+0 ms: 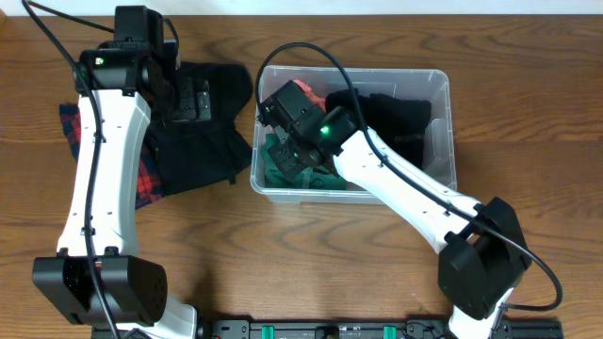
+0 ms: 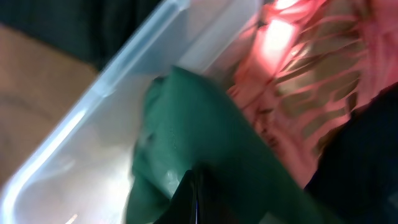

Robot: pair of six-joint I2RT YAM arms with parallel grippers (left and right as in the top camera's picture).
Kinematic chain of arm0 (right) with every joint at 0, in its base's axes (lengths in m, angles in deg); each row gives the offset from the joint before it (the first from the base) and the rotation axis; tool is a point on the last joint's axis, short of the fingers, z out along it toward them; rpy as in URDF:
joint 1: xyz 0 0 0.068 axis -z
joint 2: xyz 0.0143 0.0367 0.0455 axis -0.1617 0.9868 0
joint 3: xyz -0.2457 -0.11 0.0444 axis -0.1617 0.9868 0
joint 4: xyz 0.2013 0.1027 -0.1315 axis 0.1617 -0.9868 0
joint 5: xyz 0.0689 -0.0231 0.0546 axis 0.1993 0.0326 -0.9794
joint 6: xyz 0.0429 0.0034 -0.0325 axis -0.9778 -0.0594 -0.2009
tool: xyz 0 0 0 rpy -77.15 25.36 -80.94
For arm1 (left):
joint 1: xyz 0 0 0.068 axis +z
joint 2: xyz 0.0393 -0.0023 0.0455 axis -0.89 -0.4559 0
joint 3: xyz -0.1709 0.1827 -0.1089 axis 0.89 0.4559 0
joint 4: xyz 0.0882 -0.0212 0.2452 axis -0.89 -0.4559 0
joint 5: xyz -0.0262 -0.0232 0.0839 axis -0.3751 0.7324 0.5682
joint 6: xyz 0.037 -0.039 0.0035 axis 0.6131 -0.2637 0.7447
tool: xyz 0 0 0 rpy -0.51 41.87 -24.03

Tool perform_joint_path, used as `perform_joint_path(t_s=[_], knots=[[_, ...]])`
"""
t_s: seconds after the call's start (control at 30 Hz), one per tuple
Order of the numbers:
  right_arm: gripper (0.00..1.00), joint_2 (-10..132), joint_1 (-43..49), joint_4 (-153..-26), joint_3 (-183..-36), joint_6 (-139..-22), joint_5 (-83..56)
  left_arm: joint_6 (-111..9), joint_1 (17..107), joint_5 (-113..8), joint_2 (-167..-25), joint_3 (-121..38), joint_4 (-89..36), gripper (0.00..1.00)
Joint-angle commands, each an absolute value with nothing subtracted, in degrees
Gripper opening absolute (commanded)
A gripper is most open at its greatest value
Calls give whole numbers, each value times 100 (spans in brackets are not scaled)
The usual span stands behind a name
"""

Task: Pack container
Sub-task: 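Release the green garment in the bin's front and press it flat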

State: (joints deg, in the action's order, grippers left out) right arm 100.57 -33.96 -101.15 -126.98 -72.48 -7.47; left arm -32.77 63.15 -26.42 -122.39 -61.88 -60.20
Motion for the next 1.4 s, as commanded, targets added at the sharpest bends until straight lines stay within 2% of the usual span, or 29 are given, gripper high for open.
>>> perform_joint_path(t_s=[0.0, 0.13, 0.3, 0.67, 0.83, 1.03, 1.37], knots=[[1, 10131, -3302, -9698, -12353, -7333, -196, -3336, 6324, -2580, -12263, -6297, -6035, 98], [1, 10133, -3193, -9071, -11961, -7333, 268, -3334, 6324, -2578, -12263, -6297, -6035, 98], [1, 10216, -3077, -8607, -11518, -7335, -54, -3334, 6324, -2578, -12263, -6297, -6035, 98], [1, 10677, -3088, -8535, -11518, -7267, -620, -3336, 6324, -2578, -12263, -6297, -6035, 98], [1, 10443, -3079, -8819, -11959, -6961, -615, -3336, 6324, -2578, -12263, -6297, -6035, 98], [6, 9930, -2942, -9558, -12619, -6944, -565, -3334, 6324, -2580, -12263, -6297, -6035, 98], [5, 9890, -2631, -10395, -12449, -7003, -600, -3336, 6324, -2578, -12263, -6297, -6035, 98]])
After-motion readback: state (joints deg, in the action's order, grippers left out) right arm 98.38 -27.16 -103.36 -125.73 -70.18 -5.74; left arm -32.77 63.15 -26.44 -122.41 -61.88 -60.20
